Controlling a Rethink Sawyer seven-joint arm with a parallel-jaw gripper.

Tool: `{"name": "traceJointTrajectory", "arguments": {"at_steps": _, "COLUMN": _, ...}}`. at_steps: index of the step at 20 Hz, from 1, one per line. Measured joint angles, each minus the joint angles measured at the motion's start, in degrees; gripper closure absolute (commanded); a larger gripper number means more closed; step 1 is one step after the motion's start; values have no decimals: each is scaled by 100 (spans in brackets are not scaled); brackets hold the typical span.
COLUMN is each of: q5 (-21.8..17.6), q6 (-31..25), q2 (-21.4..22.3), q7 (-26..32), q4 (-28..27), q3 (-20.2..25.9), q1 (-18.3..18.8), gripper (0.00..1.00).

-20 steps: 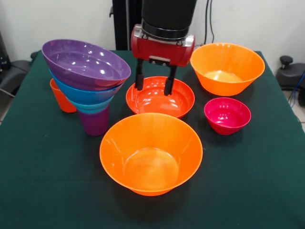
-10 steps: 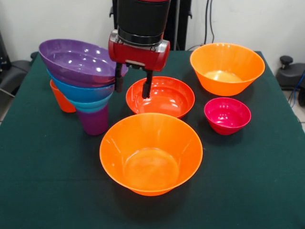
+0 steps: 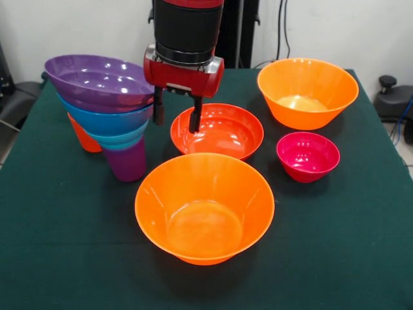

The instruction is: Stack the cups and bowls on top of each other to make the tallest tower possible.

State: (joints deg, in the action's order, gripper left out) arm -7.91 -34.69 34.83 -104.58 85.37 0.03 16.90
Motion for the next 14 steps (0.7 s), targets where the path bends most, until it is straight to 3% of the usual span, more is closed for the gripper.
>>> {"name": "traceJointTrajectory", "arguments": {"at_steps": 14, "q5": 15, "q6": 187, "q2": -164, "q7": 0, "q4": 127, "q3": 55, "q1": -1, "gripper": 0}}
